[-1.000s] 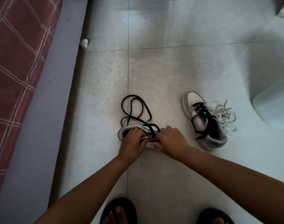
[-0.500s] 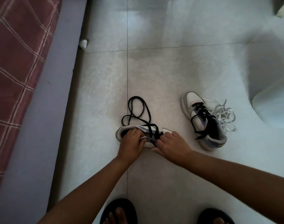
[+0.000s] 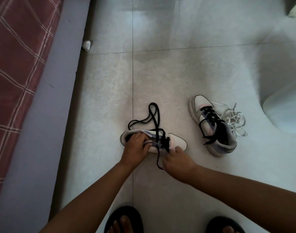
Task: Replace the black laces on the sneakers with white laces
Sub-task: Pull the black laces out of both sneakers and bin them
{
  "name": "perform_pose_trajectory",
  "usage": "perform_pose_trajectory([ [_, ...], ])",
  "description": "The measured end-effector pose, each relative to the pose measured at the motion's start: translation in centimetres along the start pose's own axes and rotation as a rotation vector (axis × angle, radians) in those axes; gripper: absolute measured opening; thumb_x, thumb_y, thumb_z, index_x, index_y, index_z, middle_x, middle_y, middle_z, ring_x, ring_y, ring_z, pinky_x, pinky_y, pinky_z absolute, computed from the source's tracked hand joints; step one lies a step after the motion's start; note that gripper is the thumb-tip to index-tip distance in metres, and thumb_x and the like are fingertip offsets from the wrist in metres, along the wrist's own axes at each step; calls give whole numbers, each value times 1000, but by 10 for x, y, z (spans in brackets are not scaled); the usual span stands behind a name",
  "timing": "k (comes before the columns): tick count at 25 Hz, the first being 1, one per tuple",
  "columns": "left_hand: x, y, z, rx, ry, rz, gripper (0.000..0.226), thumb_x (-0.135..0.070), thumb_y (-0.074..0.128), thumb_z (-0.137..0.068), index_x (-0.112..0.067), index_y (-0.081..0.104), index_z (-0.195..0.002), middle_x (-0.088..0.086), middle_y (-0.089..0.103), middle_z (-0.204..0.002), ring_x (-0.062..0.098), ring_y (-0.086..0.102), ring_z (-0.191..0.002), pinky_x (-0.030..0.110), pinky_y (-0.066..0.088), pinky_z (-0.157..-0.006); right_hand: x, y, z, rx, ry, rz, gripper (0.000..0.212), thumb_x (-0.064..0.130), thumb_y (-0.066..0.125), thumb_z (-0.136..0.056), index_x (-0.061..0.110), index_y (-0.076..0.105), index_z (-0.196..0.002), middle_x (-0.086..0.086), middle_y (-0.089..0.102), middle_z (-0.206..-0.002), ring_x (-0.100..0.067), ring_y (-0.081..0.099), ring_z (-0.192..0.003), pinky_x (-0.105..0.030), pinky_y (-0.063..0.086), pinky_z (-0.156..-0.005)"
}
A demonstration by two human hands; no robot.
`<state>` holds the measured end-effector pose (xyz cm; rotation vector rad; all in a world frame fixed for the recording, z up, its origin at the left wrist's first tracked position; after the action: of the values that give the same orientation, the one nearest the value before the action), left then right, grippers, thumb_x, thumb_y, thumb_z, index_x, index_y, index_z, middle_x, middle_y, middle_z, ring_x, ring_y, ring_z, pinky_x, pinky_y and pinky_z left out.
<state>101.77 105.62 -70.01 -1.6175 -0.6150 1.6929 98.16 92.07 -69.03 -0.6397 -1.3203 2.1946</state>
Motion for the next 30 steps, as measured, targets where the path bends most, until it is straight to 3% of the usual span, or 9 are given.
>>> perform_pose_trajectory([
  [3,2,0,1,4,-13,12,9,-8,64,-85,-2,59,-83,11,62,-89,21,56,-87,27,43,-76,-21,-16,-32,53,341,-441,31,37,54,-91,9,61,-104,-9,67,-101,-28,64,-93,-33,44,-69],
  [8,3,2,1,4,-33,22,9,-8,64,-85,-1,60,-83,12,62,-89,22,56,-87,30,44,-77,-14,-6,-49,97,383,-522,23,14,47,-92,11,61,-110,-9,66,-110,-28,62,-102,-35,43,-90],
  [10,3,2,0,-3,-43,30,9,-9,64,-85,-2,59,-82,11,62,-90,21,56,-88,30,45,-78,-8,4,-36,236,262,-521,26,19,51,-90,9,61,-112,-12,64,-110,-30,61,-102,-36,44,-87],
  [12,2,3,0,-13,-52,31,9,-10,64,-85,-3,59,-82,11,61,-90,20,55,-88,28,43,-78,17,28,-6,507,-35,-378,30,20,58,-89,3,60,-112,-16,61,-115,-34,59,-106,-36,46,-82],
  [14,3,4,1,-16,-63,30,10,-11,64,-86,-3,58,-82,9,60,-90,19,54,-87,24,41,-76,34,46,26,714,-196,-221,34,17,57,-91,1,56,-121,-18,56,-126,-33,55,-115,-39,45,-89],
  [16,3,4,2,-13,-74,41,12,-12,64,-86,-3,57,-82,9,59,-88,18,53,-85,24,40,-74,22,40,20,637,-41,-348,35,20,46,-96,3,52,-126,-16,53,-131,-32,53,-118,-38,43,-93],
  [20,5,2,1,-15,-92,48,13,-10,65,-86,-2,58,-79,9,59,-84,18,54,-81,18,36,-69,-28,2,-29,196,386,-676,34,30,38,-99,8,57,-115,-13,62,-117,-31,60,-106,-32,43,-75],
  [27,4,2,0,-43,-113,69,13,-9,66,-84,0,58,-77,10,60,-83,17,55,-82,22,40,-72,-12,1,-32,127,403,-750,30,24,43,-94,6,59,-111,-15,65,-110,-32,62,-99,-31,43,-70],
  [30,5,4,0,-48,-114,74,13,-9,66,-84,-2,58,-77,8,59,-82,17,54,-80,19,36,-69,-24,1,-35,28,449,-591,27,21,37,-98,4,53,-113,-15,65,-109,-32,63,-97,-32,41,-68],
])
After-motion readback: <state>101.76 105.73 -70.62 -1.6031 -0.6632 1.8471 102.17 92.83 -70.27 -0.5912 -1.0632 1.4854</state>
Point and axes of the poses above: each hand's wrist, its own z-axis away from the middle knuckle, its own y-axis out of the palm, x = y × z, the point moved 5 cm from there along -z, towards the middle knuckle
